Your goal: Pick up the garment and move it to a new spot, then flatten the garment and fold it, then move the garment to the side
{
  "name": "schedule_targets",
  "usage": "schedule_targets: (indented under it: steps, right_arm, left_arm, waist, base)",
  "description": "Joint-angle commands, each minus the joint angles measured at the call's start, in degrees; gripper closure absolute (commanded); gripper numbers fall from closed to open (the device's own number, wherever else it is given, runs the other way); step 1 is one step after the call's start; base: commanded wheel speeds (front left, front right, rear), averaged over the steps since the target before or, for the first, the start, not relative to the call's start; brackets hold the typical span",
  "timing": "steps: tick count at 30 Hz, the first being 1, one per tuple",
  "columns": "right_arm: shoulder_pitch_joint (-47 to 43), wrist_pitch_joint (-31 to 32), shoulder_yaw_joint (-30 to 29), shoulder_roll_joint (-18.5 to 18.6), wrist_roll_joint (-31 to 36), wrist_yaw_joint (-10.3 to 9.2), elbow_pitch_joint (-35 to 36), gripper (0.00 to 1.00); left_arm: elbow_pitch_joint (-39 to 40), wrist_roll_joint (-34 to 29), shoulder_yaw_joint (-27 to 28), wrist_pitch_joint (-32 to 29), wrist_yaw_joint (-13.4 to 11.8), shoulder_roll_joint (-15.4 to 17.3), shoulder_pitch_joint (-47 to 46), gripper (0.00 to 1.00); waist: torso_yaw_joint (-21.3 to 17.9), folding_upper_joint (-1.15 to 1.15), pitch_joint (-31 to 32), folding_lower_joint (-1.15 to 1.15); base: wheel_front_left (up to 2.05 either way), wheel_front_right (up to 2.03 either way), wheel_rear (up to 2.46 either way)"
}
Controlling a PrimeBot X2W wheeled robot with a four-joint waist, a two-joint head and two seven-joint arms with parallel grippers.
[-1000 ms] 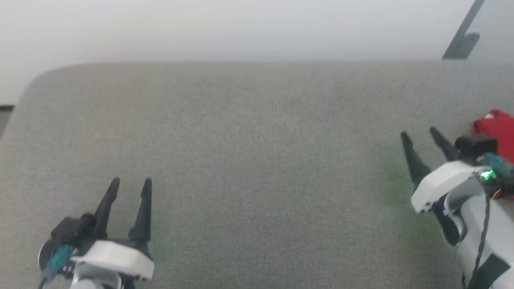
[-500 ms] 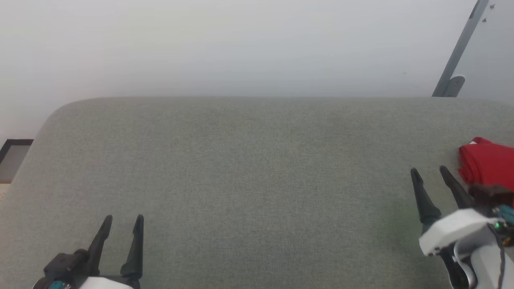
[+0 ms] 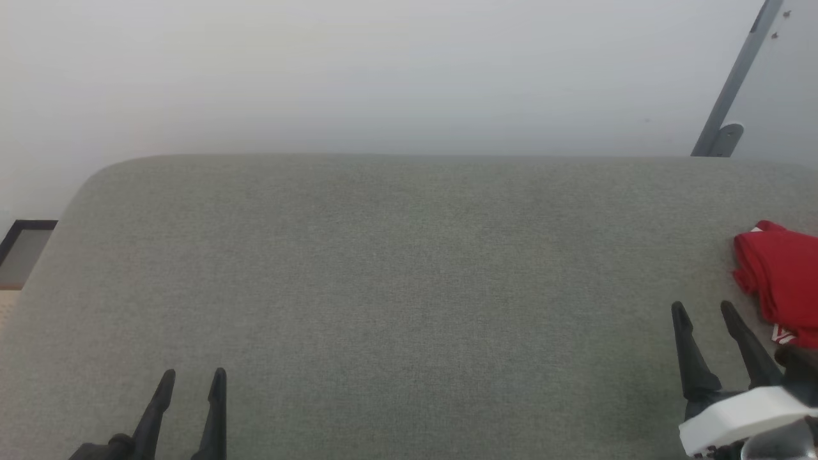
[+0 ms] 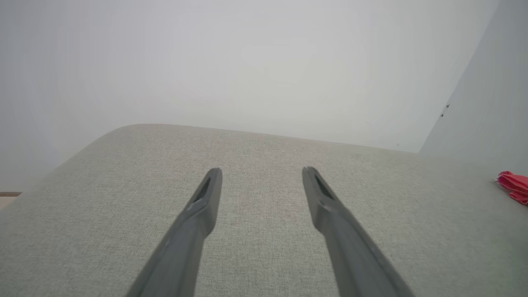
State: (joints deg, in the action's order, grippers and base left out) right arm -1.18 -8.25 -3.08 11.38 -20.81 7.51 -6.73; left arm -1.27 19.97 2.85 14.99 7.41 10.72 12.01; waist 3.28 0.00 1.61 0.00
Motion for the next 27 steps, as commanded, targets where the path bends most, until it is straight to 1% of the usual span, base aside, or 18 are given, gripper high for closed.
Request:
schedule_targets:
  steps: [1,6,11,27]
  right_arm:
    - [-0.96,0.45,-0.45,-0.63,0.47,-0.04,1.31,0.00]
    - [-4.08,2.78,-2.40,-3.27,1.48,-0.04,6.71,0.00]
    - [-5.27,3.75,-3.00,-4.39,1.99,-0.03,9.03,0.00]
    - [-6.55,4.31,-3.41,-5.66,1.62,-0.03,10.44,0.00]
  left_arm:
    - [0.59,-0.65,0.13,0.24,0.10,-0.08,0.77,0.00]
    - [1.60,-0.53,0.01,0.24,0.10,-0.41,1.02,0.00]
    - [1.74,-0.61,-0.23,0.24,0.10,-0.40,0.44,0.00]
    - [2.35,-1.00,-0.20,0.24,0.10,-0.79,-0.13,0.00]
  waist:
    - [0.23,0.00,-0.15,0.00]
    - [0.91,0.00,-0.32,0.00]
    - [1.13,0.00,-0.12,0.00]
    - [0.89,0.00,-0.04,0.00]
  base:
    - [0.00,0.00,0.00]
    - [0.00,0.00,0.00]
    - [0.00,0.00,0.00]
    - [0.00,0.00,0.00]
